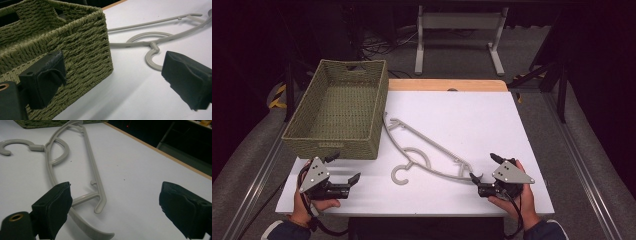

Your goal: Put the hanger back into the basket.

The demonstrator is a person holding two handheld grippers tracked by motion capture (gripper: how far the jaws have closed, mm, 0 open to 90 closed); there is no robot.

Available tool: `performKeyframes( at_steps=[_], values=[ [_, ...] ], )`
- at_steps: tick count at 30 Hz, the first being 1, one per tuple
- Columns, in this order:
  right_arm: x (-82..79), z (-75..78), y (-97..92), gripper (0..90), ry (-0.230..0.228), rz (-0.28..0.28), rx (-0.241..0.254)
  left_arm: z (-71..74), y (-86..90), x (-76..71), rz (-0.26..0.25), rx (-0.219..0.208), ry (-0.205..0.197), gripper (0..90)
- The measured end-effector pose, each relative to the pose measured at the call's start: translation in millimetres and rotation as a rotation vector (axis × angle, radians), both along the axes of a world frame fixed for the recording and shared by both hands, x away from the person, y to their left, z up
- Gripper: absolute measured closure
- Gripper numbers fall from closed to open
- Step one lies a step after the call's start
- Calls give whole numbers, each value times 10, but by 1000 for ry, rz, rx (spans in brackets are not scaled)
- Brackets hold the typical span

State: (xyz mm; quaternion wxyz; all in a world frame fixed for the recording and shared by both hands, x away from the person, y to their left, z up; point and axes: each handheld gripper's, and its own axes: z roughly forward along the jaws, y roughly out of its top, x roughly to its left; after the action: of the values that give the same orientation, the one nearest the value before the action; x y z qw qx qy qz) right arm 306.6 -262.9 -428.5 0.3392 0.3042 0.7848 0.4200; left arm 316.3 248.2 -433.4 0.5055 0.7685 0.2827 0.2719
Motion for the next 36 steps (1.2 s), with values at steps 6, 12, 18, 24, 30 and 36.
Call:
performKeyframes(
  at_steps=[6, 12, 18, 24, 30, 36],
  values=[
    [31, 10, -23, 154, 82, 70, 32, -19, 11, 4, -12, 3, 16, 69],
    [117, 40, 30, 196, 178, 148, 0, -32, 17, -2, -26, 25, 17, 68],
    [255, 87, 167, 229, 265, 211, -83, -44, -7, -3, -35, 31, 30, 68],
    [457, 141, 366, 293, 385, 295, -150, -60, -6, 10, -44, 20, 46, 69],
    [635, 97, 644, 376, 501, 367, -262, -76, -25, 11, -65, 45, 60, 72],
    [742, -2, 790, 479, 583, 377, -336, -90, -16, 17, -75, 49, 69, 77]
  ],
)
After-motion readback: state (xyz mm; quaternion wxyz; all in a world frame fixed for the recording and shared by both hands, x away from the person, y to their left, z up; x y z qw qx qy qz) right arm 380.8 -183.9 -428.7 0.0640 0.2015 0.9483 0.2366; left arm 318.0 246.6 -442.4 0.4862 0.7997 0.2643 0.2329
